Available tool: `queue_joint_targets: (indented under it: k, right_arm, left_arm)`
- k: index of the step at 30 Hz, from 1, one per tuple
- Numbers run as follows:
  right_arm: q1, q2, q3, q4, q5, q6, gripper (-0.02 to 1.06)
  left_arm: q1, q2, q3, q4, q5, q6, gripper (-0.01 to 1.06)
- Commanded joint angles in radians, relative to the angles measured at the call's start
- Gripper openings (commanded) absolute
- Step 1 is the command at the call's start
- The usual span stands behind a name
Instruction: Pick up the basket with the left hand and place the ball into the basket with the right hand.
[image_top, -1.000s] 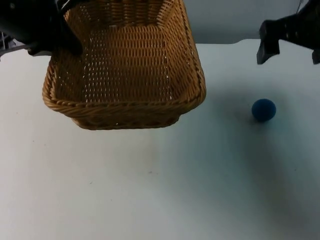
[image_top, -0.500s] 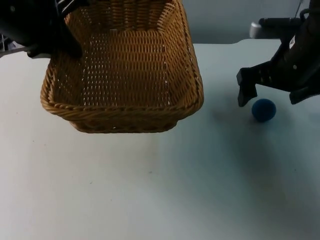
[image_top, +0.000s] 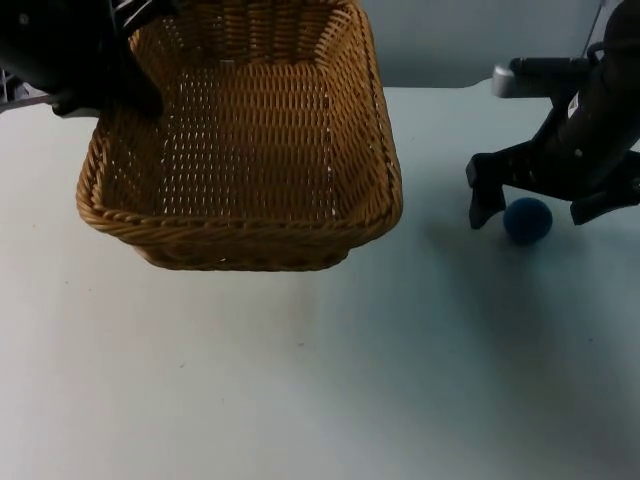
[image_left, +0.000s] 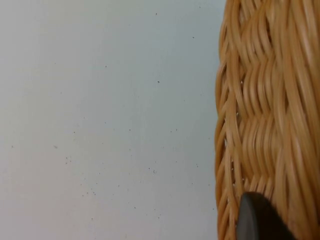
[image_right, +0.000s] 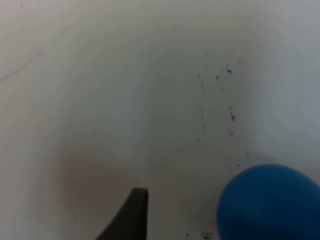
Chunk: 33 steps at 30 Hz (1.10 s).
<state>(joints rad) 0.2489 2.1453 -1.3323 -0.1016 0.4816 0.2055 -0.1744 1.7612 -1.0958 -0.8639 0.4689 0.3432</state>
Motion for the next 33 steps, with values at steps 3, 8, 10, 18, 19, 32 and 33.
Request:
queue_joint_targets:
  k: [3, 8, 10, 18, 19, 32, 33]
  right_arm:
    - [0.003, -0.002, -0.008, 0.002, -0.012, 0.004, 0.85]
    - [0.003, -0.002, -0.008, 0.002, -0.015, 0.032, 0.62]
    - [0.003, -0.002, -0.008, 0.002, -0.017, 0.032, 0.61]
    - [0.003, 0.009, -0.008, 0.002, -0.012, 0.034, 0.61]
    - [0.003, 0.013, -0.008, 0.002, -0.001, 0.034, 0.61]
    - [0.003, 0.024, -0.008, -0.005, -0.005, 0.073, 0.00]
    - [0.003, 0.024, -0.008, -0.005, -0.005, 0.073, 0.00]
  left_arm:
    - [-0.008, -0.003, -0.012, -0.012, 0.001, -0.003, 0.00]
    - [-0.008, -0.003, -0.012, -0.011, -0.006, -0.003, 0.00]
    - [-0.008, -0.003, -0.012, -0.011, -0.006, -0.003, 0.00]
    - [-0.008, -0.003, -0.012, -0.011, -0.003, -0.003, 0.00]
    - [-0.008, -0.003, -0.012, -0.011, -0.003, -0.003, 0.00]
    - [-0.008, -0.003, -0.012, 0.003, -0.001, -0.003, 0.00]
    - [-0.008, -0.003, -0.012, 0.003, -0.001, -0.003, 0.00]
